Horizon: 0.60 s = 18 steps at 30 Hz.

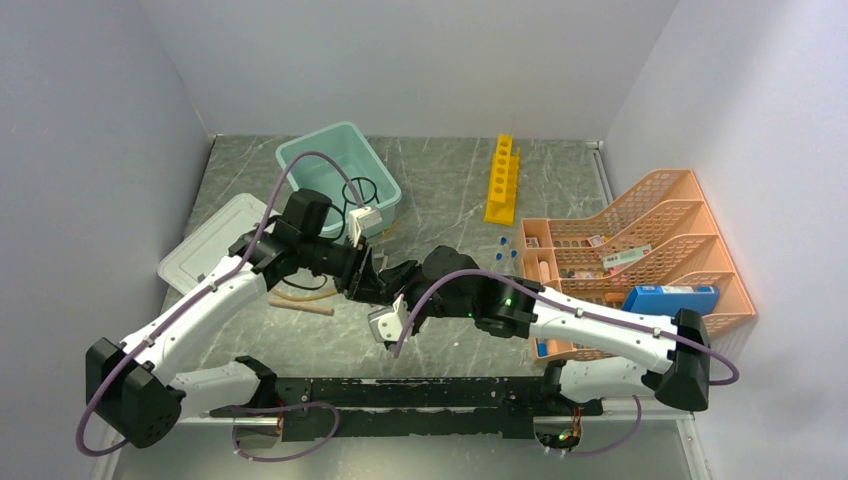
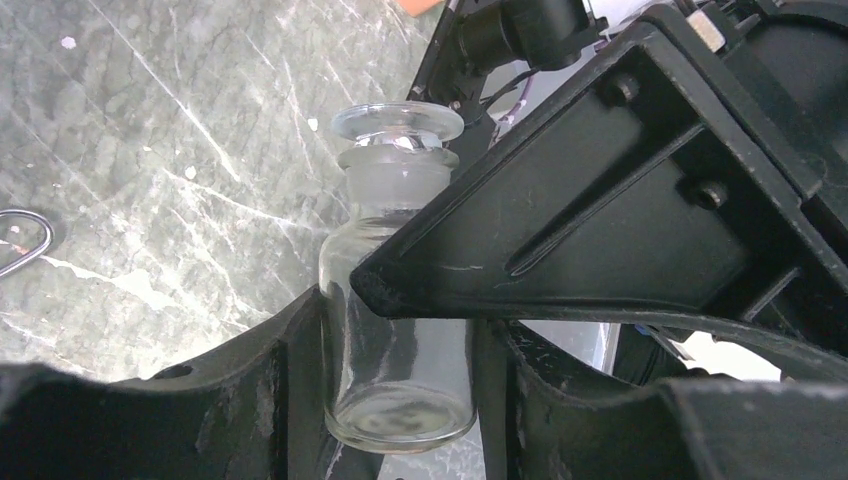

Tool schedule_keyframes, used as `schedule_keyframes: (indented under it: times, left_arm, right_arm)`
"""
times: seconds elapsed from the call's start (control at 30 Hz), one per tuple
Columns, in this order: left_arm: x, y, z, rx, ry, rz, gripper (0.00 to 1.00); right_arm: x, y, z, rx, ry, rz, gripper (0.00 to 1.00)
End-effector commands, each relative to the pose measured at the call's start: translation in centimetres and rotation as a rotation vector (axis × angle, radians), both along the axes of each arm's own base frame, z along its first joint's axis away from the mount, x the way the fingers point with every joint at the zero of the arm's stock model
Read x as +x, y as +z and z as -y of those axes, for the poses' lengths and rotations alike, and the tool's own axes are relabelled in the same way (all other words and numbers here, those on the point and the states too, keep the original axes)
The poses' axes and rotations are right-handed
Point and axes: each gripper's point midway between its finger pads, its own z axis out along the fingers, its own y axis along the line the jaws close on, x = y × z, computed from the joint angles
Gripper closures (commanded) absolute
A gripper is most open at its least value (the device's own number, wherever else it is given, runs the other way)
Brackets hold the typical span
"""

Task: Organize the chemistry lab equipment
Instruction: Pick up the collection bottle at the center of the board.

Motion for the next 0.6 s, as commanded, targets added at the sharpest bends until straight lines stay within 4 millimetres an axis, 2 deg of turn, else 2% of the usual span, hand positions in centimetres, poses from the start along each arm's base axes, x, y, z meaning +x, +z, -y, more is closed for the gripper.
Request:
schedule_keyframes:
  times: [0.0,0.1,0.17,0.2,0.4,0.57]
  left_arm:
    - [-0.3,1.0,0.6,-0.041,-0.046,0.018,0.95]
    - [-0.1,0.9,0.6,-0.03,-0.036,0.02,0.95]
    - [0.3,0.9,0.5,-0.021,-0.019,0.033,0.95]
    - [0.4,0.9,0.5,-0.019,-0.011,0.039,0.95]
    - [1.6,1.4,0.6,-0.02,0.048,0.086,0.95]
    - [2.3,1.6,0.7,-0.034,0.076,0.128,0.95]
  right_arm:
    - [-0.1,1.5,0.0,0.073,-0.011,0.014,0.89]
    - [-0.3,1.3,0.5,0.091,-0.03,-0.01,0.71]
    - [-0.2,1.5,1.0,0.119,-0.058,-0.024,0.52]
    - [-0.2,1.7,1.3,0.136,-0.074,-0.034,0.49]
    - [0.2,3.8,3.6,0.252,-0.206,-0.108,0.37]
    - [0.0,5.1,5.3,0.329,-0.278,-0.175,0.31]
